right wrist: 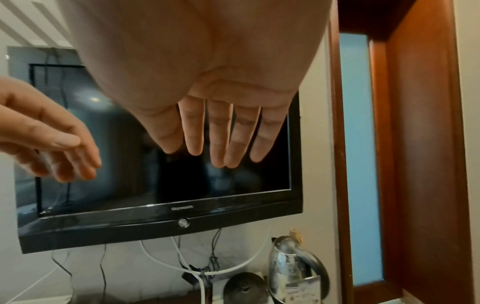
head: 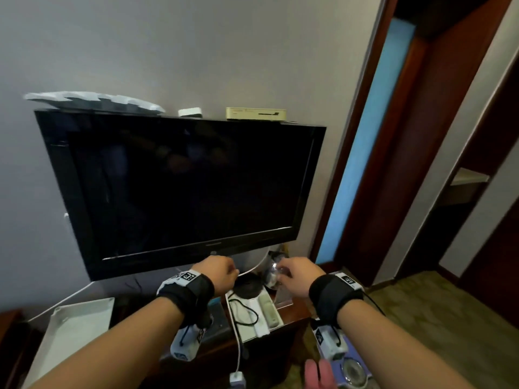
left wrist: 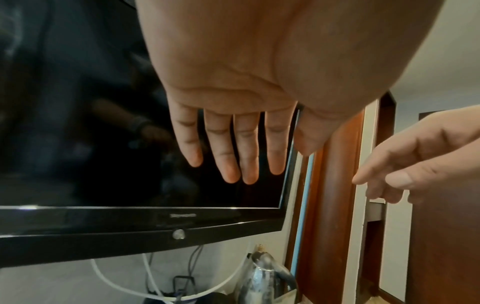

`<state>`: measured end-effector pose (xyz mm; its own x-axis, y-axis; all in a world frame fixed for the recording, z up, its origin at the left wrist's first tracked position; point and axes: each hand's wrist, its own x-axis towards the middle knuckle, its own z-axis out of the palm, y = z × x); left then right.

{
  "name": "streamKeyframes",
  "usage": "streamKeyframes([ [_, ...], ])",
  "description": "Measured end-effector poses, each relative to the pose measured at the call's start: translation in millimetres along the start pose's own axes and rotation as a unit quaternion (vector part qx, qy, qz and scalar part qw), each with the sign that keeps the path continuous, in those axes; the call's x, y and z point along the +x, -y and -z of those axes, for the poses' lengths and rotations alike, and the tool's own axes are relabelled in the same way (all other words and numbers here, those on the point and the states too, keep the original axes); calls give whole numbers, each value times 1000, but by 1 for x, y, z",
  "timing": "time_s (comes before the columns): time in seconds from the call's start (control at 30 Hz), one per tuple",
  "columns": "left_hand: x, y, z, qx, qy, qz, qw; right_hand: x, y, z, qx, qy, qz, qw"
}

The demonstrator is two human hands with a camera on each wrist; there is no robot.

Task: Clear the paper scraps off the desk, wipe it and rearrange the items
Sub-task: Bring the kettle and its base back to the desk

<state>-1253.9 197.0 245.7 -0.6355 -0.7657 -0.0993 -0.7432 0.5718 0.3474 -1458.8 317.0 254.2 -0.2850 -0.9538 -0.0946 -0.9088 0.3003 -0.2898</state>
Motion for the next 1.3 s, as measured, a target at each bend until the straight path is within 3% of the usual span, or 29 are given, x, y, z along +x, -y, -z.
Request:
streamKeyframes([
  [0.13, 26, -62, -28, -11, 18, 1, 1000, 4, -68, 12, 4, 13, 2, 1000],
  [0.27, 49, -94, -48, -13, 45, 15, 999, 17, -119, 14, 23, 28, 2, 999],
  [0.47, 107, -96, -79, -1, 64, 46, 997, 67, -170, 4, 33, 48, -3, 998],
  [0.8, 253, -90, -153, 8, 143, 42, 989, 176, -241, -19, 46, 85, -52, 994],
  [0.93, 293, -89, -185, 4, 162, 60, 985, 212, -271, -47, 58, 122, -68, 988],
  [1.1, 319, -65, -237, -32, 189, 141, 971, 258, -293, -112, 92, 206, -53, 973],
  [1.3, 296, -55, -319, -88, 234, 239, 938, 275, -285, -210, 106, 337, -14, 935],
])
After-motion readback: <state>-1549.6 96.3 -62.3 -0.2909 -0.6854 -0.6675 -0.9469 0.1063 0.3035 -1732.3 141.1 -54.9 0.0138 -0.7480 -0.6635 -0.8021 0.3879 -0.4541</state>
